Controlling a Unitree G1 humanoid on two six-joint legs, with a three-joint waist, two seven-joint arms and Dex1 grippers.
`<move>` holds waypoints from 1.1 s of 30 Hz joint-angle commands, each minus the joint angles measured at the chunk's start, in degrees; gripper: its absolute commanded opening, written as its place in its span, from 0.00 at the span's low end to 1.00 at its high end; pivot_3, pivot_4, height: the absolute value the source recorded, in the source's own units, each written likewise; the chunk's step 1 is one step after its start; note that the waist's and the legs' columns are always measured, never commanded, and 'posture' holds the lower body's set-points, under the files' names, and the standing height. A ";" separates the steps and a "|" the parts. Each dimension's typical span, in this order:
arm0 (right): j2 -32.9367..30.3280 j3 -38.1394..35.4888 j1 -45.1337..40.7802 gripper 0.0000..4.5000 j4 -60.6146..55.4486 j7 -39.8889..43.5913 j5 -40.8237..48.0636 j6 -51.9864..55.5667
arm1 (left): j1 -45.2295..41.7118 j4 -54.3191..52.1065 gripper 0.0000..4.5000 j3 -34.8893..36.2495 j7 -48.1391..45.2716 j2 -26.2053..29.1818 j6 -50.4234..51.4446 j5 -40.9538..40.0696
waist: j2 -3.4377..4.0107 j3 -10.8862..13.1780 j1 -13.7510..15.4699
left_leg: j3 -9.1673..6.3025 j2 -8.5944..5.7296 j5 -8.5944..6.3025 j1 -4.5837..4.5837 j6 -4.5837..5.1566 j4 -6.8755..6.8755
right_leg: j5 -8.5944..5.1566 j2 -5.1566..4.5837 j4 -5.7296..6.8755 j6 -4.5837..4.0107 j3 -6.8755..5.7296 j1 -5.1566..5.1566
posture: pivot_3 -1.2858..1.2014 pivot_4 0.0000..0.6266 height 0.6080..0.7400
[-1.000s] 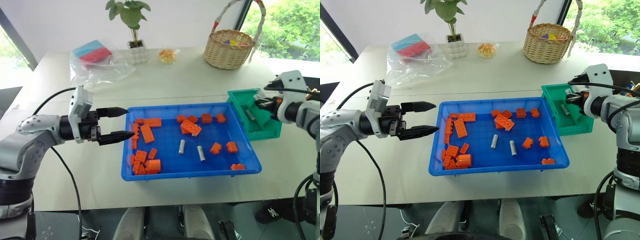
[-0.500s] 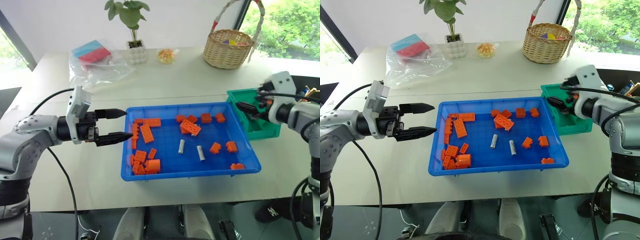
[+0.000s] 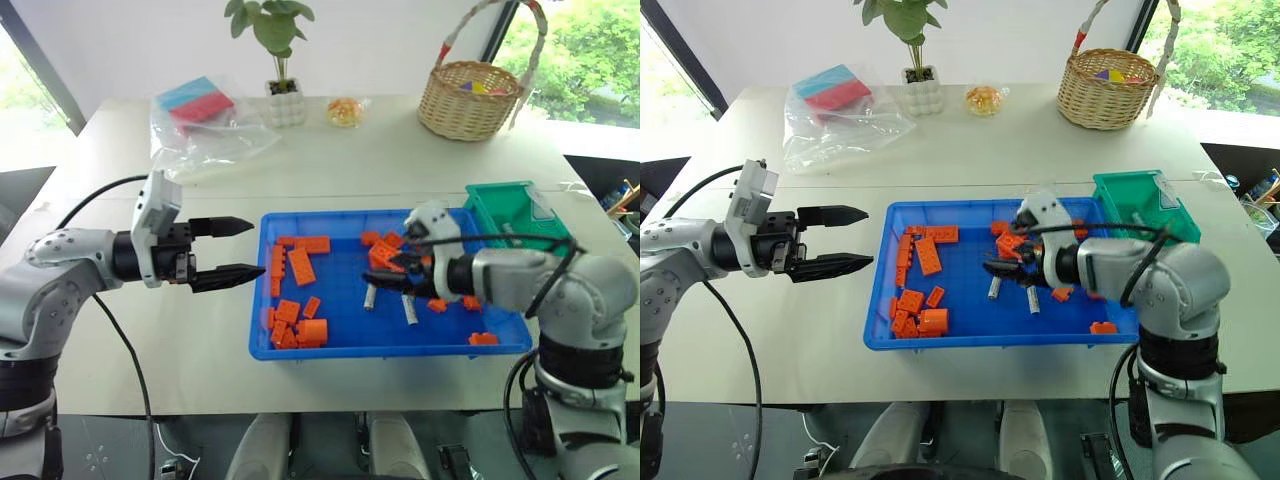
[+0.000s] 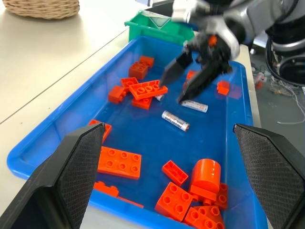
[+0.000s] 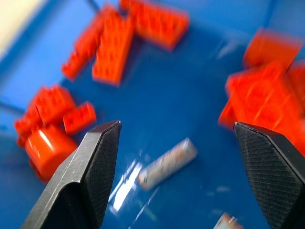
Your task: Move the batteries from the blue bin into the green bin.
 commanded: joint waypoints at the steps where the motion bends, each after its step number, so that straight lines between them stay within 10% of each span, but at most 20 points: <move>1: 1.15 -0.75 -0.05 0.86 0.31 -5.14 5.33 0.39 | -0.95 -1.25 1.00 1.37 -0.20 0.79 -0.16 -0.95 | 0.00 0.00 -0.47 | 0.01 0.01 0.00 0.02 0.00 0.00 | 0.00 0.01 0.01 0.00 0.00 0.00 | 0.52 0.24 0.71; 18: 2.55 5.79 0.48 0.86 5.73 -14.76 9.91 0.38 | -0.76 -1.26 1.00 2.31 -0.21 1.56 0.16 -1.49 | -0.01 -0.01 -1.00 | 0.01 0.02 0.00 0.11 0.01 0.00 | 0.00 0.07 0.06 0.01 0.00 0.06 | 0.52 0.24 0.71; 27: 3.05 8.54 0.34 0.01 5.02 -11.81 4.54 0.30 | -1.26 -0.74 1.00 2.30 0.02 1.60 -0.24 -1.52 | -0.01 -0.01 -1.05 | 0.01 0.03 0.00 0.23 0.01 0.00 | 0.00 0.08 0.06 0.01 0.00 0.17 | 0.52 0.24 0.71; 33: 2.55 7.93 -0.25 0.01 3.38 -9.08 3.14 0.38 | -1.68 -0.03 1.00 2.04 -0.29 1.50 -0.77 -1.09 | -0.02 -0.01 -1.03 | 0.01 0.03 0.00 0.24 0.01 -0.01 | 0.00 0.09 0.06 0.01 0.00 0.17 | 0.52 0.24 0.71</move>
